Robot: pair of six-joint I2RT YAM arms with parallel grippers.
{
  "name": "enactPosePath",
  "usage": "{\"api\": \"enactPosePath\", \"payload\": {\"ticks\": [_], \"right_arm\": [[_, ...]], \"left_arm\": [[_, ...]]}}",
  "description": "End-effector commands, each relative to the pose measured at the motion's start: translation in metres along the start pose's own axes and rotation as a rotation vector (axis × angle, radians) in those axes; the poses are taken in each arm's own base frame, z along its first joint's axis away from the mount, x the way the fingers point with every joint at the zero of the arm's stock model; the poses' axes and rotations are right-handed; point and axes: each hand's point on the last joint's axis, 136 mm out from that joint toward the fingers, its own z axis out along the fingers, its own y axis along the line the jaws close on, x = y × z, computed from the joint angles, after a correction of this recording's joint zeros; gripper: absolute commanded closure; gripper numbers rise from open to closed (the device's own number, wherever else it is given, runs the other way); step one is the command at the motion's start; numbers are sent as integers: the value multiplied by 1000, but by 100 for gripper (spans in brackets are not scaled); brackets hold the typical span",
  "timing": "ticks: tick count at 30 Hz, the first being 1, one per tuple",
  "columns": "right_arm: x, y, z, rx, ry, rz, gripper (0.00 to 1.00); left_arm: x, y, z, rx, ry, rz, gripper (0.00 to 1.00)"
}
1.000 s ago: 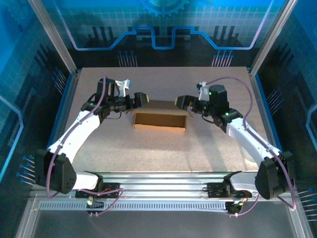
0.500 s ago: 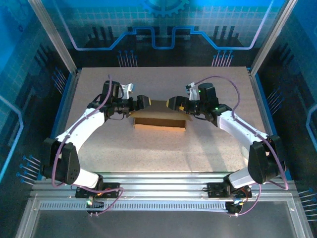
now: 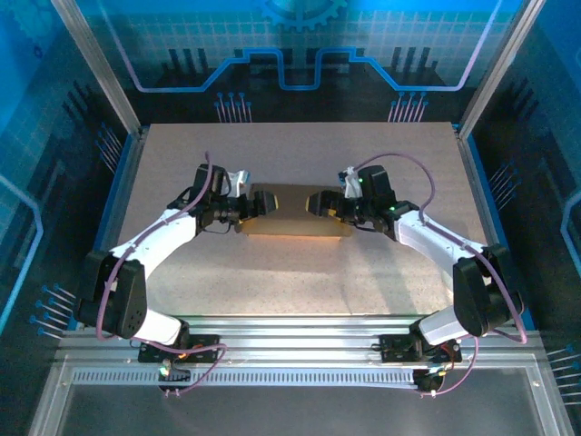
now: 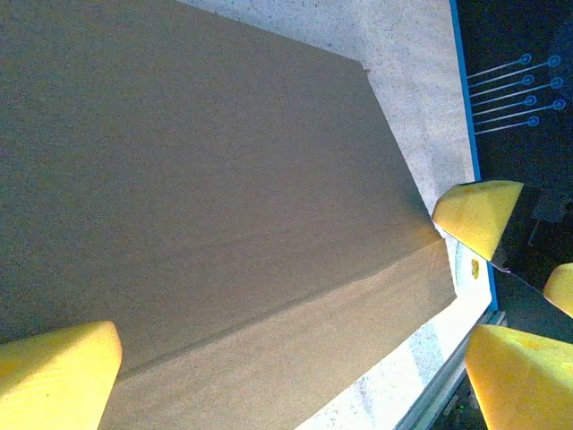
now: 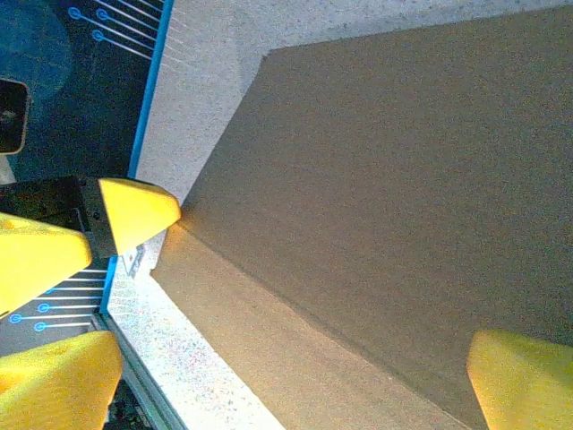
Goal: Fold the paper box
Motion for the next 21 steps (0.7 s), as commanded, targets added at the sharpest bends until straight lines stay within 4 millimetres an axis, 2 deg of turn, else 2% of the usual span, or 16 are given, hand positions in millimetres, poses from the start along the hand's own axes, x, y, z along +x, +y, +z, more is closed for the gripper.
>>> {"api": "enactPosePath", "payload": {"ticks": [1, 16, 17, 21], "right_arm": [[10, -9, 8, 30, 18, 8, 0], [22, -32, 14, 138, 42, 17, 0], [32, -41, 15, 157, 63, 28, 0], [38, -48, 19, 176, 81, 31, 0]], "left_arm": [[6, 8, 5, -31, -3, 28, 1], [29, 34, 19, -118, 29, 9, 1], [30, 35, 20, -121, 29, 5, 1], [32, 37, 23, -124, 31, 2, 1]]}}
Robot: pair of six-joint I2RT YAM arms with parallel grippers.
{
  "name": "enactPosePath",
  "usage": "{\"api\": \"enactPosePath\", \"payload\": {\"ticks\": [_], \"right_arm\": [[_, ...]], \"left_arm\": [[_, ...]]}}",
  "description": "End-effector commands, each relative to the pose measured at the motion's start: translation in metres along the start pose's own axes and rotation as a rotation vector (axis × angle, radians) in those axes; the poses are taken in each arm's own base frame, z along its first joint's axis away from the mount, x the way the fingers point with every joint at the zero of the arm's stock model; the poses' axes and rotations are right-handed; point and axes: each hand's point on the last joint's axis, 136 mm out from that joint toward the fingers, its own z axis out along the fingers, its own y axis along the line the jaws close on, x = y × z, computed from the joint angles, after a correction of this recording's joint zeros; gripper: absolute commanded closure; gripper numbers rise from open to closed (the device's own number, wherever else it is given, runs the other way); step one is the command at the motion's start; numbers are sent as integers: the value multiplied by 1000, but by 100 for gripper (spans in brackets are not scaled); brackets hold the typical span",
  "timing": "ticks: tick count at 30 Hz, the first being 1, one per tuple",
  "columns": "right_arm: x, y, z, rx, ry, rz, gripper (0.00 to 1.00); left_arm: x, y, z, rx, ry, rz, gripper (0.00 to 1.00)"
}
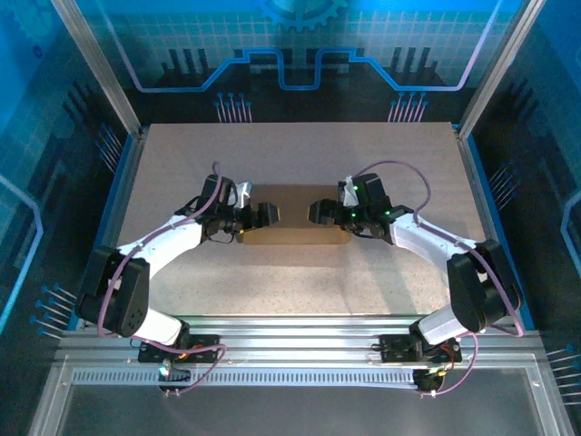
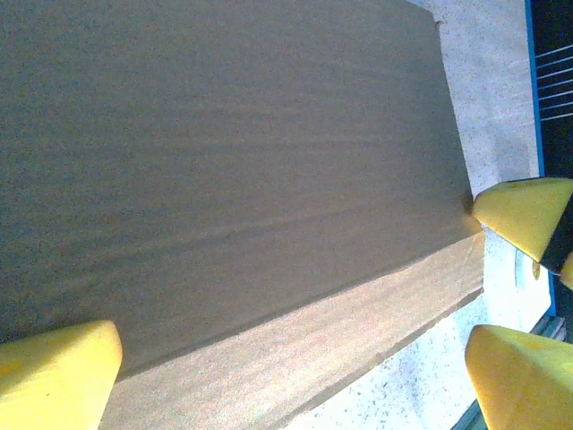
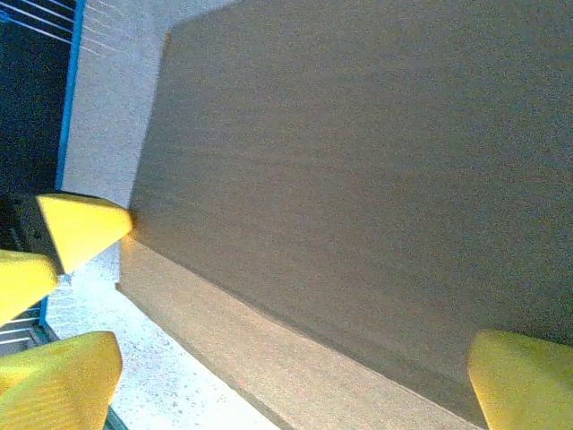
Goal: Fold the paper box
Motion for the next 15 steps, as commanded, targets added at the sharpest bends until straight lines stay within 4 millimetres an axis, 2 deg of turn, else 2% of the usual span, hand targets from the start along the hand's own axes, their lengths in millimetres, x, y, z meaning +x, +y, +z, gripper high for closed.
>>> {"api": "enactPosePath", "payload": {"ticks": [1, 15], "right_arm": [[17, -14, 10, 50, 51, -2, 0], [23, -29, 16, 125, 71, -13, 0]], "left_arm": [[8, 10, 7, -28, 14, 7, 1], [20, 20, 21, -55, 31, -24, 1]]}}
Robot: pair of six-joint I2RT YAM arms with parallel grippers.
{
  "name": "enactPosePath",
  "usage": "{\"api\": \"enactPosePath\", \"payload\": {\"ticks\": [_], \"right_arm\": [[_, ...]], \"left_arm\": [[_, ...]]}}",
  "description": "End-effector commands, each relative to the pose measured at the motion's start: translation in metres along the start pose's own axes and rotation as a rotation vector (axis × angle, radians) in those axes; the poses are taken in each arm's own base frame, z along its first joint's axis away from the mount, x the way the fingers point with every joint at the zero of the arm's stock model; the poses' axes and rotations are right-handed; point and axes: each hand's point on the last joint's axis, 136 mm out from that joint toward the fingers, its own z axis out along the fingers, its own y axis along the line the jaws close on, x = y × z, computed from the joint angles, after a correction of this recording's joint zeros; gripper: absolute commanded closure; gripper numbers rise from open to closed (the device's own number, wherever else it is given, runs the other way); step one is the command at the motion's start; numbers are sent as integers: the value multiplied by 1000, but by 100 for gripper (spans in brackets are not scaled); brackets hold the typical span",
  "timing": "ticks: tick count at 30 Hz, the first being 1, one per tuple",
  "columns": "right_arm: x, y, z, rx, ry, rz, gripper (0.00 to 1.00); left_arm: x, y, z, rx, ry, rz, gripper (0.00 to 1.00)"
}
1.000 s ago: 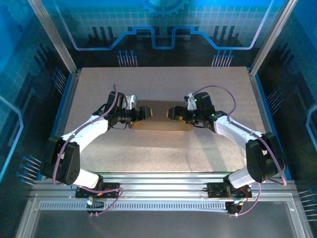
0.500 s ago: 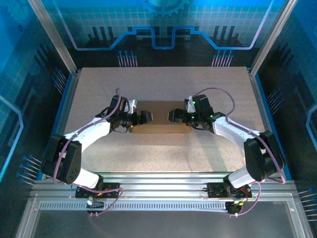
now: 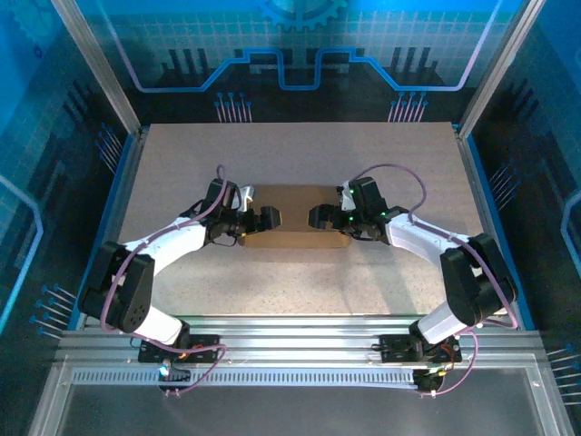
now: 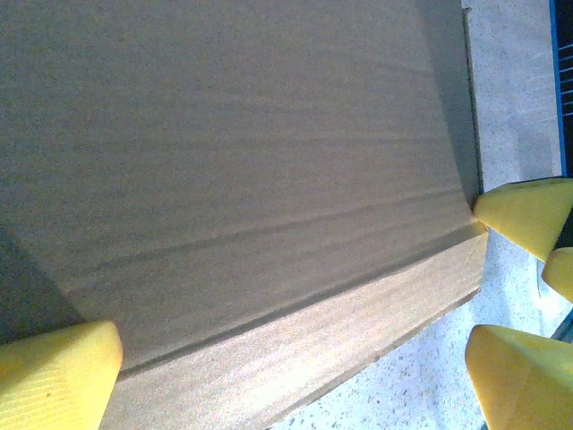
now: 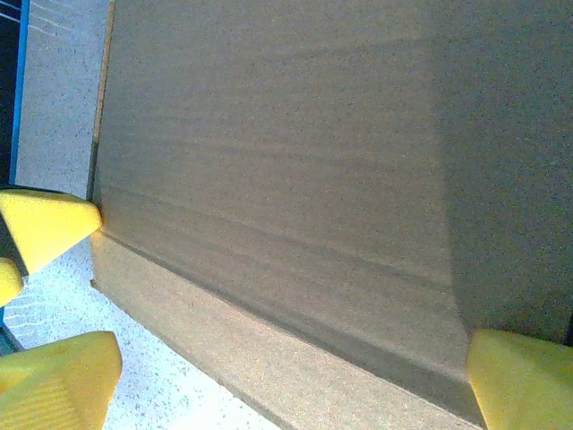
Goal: Fold the paper box
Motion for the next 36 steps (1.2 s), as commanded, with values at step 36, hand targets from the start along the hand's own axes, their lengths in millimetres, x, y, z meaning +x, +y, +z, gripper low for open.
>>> {"api": "enactPosePath", "payload": {"ticks": [36], "right_arm": [[-45, -8, -53, 68, -103, -51, 0]], "left_arm": [[-52, 15, -41, -158, -83, -20, 1]]}}
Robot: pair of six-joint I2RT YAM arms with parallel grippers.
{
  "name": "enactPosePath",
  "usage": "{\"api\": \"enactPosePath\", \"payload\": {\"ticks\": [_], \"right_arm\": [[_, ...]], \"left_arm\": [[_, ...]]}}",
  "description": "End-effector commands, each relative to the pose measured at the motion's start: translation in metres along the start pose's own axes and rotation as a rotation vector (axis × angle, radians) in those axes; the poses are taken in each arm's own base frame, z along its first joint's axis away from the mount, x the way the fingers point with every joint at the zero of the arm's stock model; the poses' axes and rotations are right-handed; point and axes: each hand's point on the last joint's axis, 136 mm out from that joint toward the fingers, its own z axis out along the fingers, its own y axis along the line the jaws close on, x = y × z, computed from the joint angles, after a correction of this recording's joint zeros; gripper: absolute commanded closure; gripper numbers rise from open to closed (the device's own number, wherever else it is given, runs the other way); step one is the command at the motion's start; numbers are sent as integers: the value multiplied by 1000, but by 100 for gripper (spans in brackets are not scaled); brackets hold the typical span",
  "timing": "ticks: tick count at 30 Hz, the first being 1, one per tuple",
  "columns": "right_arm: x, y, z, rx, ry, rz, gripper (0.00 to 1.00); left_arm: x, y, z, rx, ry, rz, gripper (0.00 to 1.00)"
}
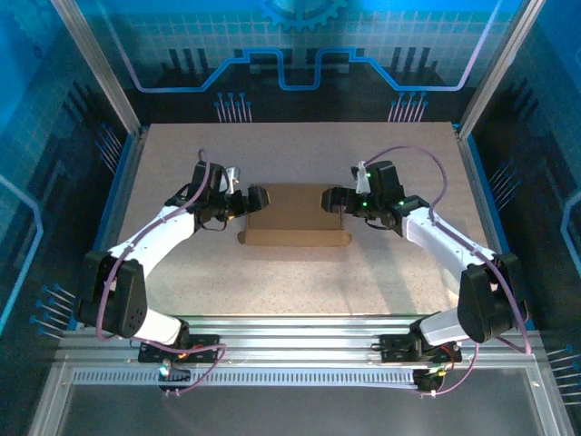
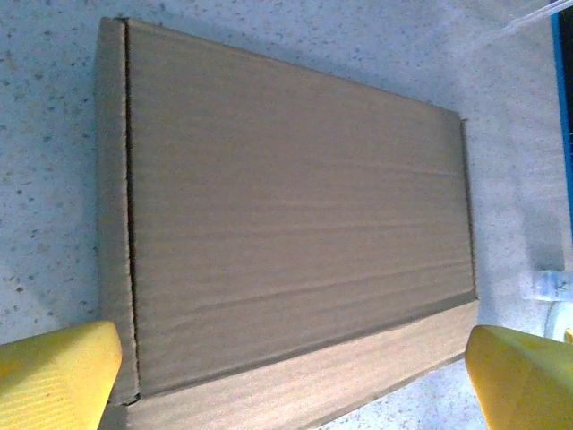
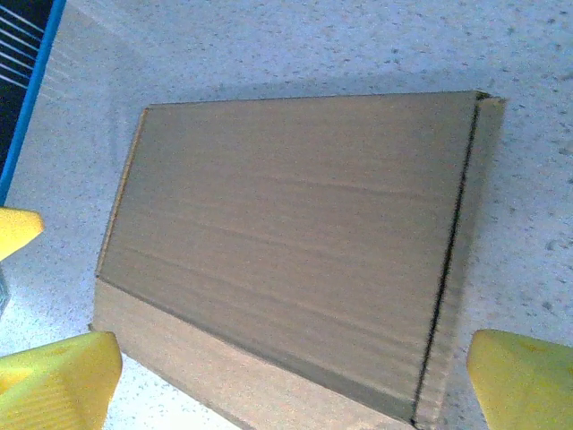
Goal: Fold the paper box
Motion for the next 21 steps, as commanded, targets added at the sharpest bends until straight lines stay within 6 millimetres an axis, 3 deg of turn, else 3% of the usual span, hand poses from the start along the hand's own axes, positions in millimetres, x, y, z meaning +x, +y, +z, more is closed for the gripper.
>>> {"api": "enactPosePath", "payload": {"ticks": [1, 9, 21], "right_arm": [[14, -9, 4, -6, 69, 59, 0], [37, -27, 20, 31, 145, 124, 0], [57, -33, 39, 10, 204, 152, 0]], "left_arm": [[0, 10, 2, -58, 32, 20, 1], [7, 22, 18, -87, 88, 20, 1], [17, 33, 35, -106, 153, -10, 1]]}}
